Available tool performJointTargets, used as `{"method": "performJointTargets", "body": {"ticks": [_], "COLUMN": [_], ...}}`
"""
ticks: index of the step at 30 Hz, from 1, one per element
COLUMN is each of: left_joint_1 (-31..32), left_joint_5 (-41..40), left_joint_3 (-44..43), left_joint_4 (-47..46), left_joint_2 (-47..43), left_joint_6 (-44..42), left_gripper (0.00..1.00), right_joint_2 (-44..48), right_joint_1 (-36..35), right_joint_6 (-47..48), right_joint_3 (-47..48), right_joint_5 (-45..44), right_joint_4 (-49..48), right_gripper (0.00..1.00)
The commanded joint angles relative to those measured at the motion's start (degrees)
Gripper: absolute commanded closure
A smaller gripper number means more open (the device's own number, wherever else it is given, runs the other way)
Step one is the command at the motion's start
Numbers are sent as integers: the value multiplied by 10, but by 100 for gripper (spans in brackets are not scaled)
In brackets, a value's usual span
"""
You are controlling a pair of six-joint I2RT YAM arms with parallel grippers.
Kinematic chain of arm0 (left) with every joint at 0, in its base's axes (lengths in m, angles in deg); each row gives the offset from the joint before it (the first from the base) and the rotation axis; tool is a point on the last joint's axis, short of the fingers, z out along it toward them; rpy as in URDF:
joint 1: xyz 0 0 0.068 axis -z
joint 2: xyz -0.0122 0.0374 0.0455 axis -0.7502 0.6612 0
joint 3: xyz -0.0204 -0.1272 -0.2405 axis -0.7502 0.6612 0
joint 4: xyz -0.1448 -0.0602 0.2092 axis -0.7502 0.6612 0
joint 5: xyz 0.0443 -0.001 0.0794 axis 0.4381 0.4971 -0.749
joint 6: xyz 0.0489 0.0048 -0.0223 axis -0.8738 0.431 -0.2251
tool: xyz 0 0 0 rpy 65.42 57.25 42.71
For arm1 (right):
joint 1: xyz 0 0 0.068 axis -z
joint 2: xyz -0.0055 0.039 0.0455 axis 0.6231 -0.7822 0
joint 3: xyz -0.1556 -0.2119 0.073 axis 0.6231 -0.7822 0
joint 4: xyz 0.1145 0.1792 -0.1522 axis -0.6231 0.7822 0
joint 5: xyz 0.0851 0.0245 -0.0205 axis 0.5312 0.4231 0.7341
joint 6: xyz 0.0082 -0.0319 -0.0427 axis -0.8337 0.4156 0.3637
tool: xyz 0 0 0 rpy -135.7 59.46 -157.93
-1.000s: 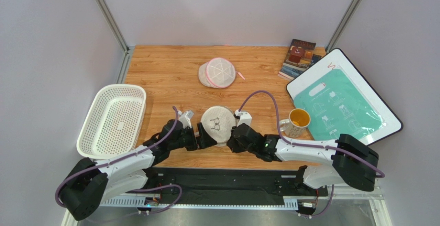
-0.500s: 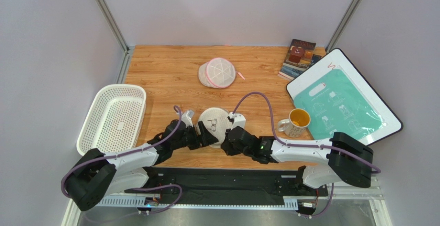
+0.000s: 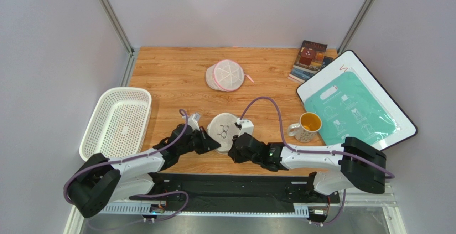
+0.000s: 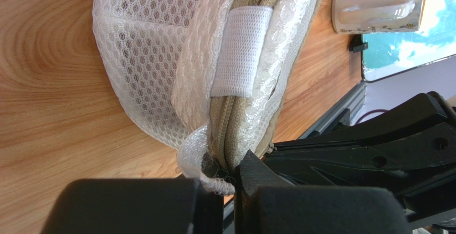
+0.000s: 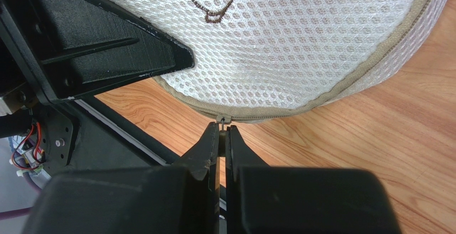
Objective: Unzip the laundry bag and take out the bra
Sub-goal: Unzip the laundry bag at the center of the board.
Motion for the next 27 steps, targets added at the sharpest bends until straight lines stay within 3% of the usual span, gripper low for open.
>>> {"method": "performJointTargets", "body": {"ticks": [1,10,27], "left_joint_1": [3,0,-67], "left_joint_5": [-8,-20,82], "left_joint_3": [2,-34,-28], "left_joint_4": [-6,86,98], "left_joint_2": [-11,-48,-73], "left_joint_6": [-8,-56,-82], "left_gripper": [100,100,100], "right_joint_2": [10,45,83], "right_joint_1": [-4,-4,49], "right_joint_6": [-9,-14,8], "right_joint_3": [11,-16,-61], "right_joint_5": [-27,-49,-65], "right_joint_4": [-10,13,36], "right_gripper": [100,100,100]}}
